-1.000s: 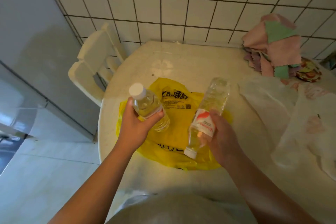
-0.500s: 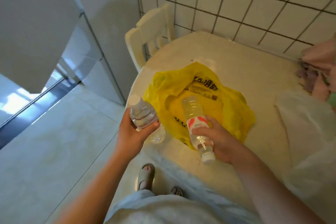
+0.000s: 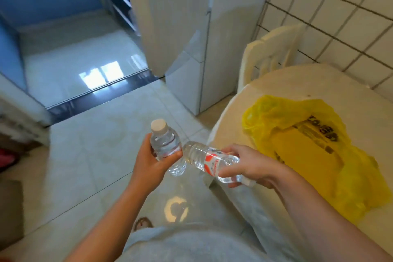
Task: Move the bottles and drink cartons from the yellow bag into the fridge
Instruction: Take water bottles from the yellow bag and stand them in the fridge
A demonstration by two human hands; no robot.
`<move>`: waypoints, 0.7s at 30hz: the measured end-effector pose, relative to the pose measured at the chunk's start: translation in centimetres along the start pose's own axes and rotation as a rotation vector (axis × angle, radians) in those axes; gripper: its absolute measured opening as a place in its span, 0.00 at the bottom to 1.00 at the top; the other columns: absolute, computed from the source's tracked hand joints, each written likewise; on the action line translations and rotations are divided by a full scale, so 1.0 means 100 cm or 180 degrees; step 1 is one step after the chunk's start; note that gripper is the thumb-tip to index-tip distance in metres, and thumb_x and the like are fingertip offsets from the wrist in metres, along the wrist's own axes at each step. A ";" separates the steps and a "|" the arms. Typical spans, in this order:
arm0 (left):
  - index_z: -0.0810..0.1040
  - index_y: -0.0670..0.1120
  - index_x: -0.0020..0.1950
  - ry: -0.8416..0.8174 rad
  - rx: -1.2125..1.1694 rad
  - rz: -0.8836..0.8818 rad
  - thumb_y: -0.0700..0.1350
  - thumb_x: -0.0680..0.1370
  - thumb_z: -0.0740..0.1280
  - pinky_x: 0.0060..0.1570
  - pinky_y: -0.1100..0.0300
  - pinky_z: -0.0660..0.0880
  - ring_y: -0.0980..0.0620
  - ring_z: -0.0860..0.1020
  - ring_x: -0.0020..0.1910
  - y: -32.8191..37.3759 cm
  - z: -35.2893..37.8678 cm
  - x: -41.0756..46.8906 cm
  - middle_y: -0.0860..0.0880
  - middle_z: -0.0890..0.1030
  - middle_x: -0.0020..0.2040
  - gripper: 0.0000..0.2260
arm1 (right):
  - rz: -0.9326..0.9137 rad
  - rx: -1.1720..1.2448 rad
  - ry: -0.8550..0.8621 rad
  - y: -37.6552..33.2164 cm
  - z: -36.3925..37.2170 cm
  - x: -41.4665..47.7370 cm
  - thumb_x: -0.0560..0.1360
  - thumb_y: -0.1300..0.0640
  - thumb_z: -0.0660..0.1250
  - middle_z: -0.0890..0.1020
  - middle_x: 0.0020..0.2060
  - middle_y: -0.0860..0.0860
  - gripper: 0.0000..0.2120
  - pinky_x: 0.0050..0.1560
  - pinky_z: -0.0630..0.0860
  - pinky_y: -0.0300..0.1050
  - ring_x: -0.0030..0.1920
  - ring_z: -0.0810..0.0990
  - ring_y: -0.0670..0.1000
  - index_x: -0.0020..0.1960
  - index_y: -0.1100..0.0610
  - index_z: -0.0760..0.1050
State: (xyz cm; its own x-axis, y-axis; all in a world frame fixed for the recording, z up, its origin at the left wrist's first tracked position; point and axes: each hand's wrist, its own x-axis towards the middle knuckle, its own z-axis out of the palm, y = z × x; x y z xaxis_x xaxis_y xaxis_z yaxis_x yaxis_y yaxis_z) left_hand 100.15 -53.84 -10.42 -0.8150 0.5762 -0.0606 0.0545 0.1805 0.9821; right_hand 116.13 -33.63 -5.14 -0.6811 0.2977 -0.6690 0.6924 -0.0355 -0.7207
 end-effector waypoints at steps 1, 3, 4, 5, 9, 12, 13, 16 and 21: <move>0.75 0.49 0.60 0.0049 0.0030 -0.0012 0.56 0.63 0.79 0.48 0.58 0.78 0.53 0.83 0.50 -0.004 -0.019 0.002 0.50 0.83 0.51 0.28 | -0.0026 -0.0022 -0.0114 -0.012 0.012 0.008 0.64 0.64 0.79 0.79 0.56 0.57 0.36 0.47 0.83 0.58 0.50 0.84 0.58 0.69 0.56 0.70; 0.75 0.50 0.59 0.0168 0.0054 -0.0050 0.59 0.62 0.78 0.48 0.59 0.78 0.53 0.82 0.50 -0.013 -0.059 0.006 0.51 0.83 0.51 0.29 | -0.0056 -0.0067 -0.0302 -0.040 0.041 0.024 0.68 0.67 0.76 0.78 0.56 0.54 0.35 0.46 0.84 0.52 0.51 0.83 0.57 0.71 0.56 0.69; 0.75 0.51 0.58 0.0233 0.0053 -0.0073 0.59 0.62 0.78 0.47 0.60 0.78 0.54 0.82 0.49 -0.018 -0.078 0.009 0.53 0.83 0.51 0.29 | -0.0103 -0.0155 -0.0361 -0.053 0.055 0.033 0.68 0.67 0.76 0.78 0.57 0.53 0.35 0.46 0.84 0.50 0.52 0.83 0.56 0.72 0.56 0.69; 0.75 0.52 0.58 0.0281 0.0066 -0.0101 0.58 0.62 0.79 0.47 0.61 0.77 0.55 0.82 0.49 -0.022 -0.098 0.011 0.55 0.82 0.50 0.28 | -0.0168 -0.0252 -0.0383 -0.066 0.071 0.042 0.69 0.67 0.75 0.77 0.59 0.53 0.35 0.47 0.83 0.49 0.53 0.82 0.55 0.72 0.55 0.69; 0.75 0.54 0.58 0.0394 0.0152 -0.0206 0.49 0.64 0.80 0.48 0.61 0.76 0.59 0.82 0.49 -0.040 -0.182 0.022 0.60 0.82 0.50 0.26 | -0.0546 -0.0504 -0.0073 -0.120 0.139 0.078 0.68 0.65 0.75 0.75 0.60 0.55 0.28 0.46 0.84 0.50 0.53 0.81 0.55 0.65 0.52 0.75; 0.74 0.55 0.61 0.0475 0.0216 -0.0246 0.47 0.67 0.81 0.48 0.64 0.76 0.59 0.81 0.51 -0.050 -0.238 0.030 0.59 0.81 0.52 0.26 | -0.0902 -0.0646 0.0239 -0.157 0.194 0.099 0.67 0.63 0.77 0.78 0.53 0.52 0.23 0.43 0.84 0.48 0.48 0.81 0.52 0.59 0.51 0.76; 0.74 0.55 0.61 0.0545 0.0217 -0.0266 0.46 0.67 0.81 0.48 0.65 0.76 0.59 0.81 0.52 -0.052 -0.255 0.032 0.59 0.81 0.52 0.27 | -0.1035 -0.0640 0.0334 -0.168 0.211 0.106 0.66 0.62 0.78 0.79 0.52 0.50 0.22 0.44 0.84 0.46 0.47 0.82 0.50 0.57 0.50 0.77; 0.73 0.58 0.60 0.0731 0.0178 -0.0350 0.46 0.67 0.80 0.45 0.69 0.77 0.63 0.80 0.52 -0.055 -0.296 0.041 0.60 0.80 0.53 0.26 | -0.1472 -0.0526 0.0490 -0.199 0.255 0.129 0.67 0.59 0.78 0.81 0.50 0.45 0.20 0.44 0.80 0.38 0.46 0.82 0.44 0.56 0.47 0.80; 0.72 0.59 0.62 0.0907 0.0103 -0.0422 0.50 0.67 0.79 0.48 0.67 0.77 0.63 0.79 0.53 -0.063 -0.351 0.071 0.62 0.80 0.53 0.27 | -0.2012 -0.0120 0.0545 -0.249 0.308 0.179 0.71 0.57 0.76 0.83 0.46 0.45 0.12 0.41 0.80 0.40 0.45 0.82 0.45 0.52 0.49 0.80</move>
State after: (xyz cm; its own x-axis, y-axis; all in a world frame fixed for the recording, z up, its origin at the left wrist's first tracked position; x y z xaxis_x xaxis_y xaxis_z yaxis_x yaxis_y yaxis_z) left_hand 73.78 -78.81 -10.76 -0.9449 0.3002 -0.1308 -0.0485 0.2669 0.9625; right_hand 79.36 -56.85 -4.73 -0.9140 0.3981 -0.0779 0.1812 0.2288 -0.9565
